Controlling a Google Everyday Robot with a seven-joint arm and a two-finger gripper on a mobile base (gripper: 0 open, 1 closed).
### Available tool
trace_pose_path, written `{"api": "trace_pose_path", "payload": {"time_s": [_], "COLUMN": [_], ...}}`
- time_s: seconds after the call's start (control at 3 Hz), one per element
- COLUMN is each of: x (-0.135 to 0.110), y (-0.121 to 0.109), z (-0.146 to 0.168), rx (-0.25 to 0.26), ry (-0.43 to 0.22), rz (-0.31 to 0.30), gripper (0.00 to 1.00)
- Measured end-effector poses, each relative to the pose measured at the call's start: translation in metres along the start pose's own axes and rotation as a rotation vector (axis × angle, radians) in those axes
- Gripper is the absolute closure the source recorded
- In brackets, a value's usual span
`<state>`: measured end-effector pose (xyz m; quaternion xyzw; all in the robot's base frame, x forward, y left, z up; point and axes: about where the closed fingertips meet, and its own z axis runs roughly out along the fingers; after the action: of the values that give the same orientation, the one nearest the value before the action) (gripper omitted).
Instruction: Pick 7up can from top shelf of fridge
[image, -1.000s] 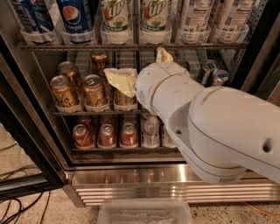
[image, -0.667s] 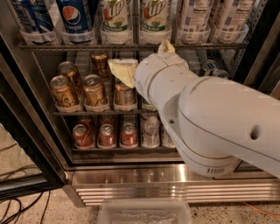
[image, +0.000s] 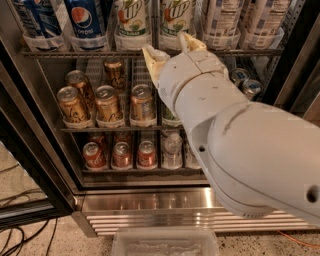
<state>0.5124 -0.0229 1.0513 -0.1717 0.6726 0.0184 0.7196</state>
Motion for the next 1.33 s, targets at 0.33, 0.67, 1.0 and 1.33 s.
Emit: {"api": "trace_pose_path", "payload": {"time_s": [0.33, 0.67, 1.0, 1.33], "x": [-0.014, -0.015, -0.012, -0.012], "y": [-0.001, 0.001, 0.003, 0.001], "z": [-0.013, -0.009, 0.003, 0.013], "rx": [-0.015, -0.048, -0.063, -0.050], "ry": [-0.058, -0.056, -0.023, -0.002], "rz": [0.036, 0.064, 0.057, 0.032], "gripper": [0.54, 0.41, 0.36, 0.38]}}
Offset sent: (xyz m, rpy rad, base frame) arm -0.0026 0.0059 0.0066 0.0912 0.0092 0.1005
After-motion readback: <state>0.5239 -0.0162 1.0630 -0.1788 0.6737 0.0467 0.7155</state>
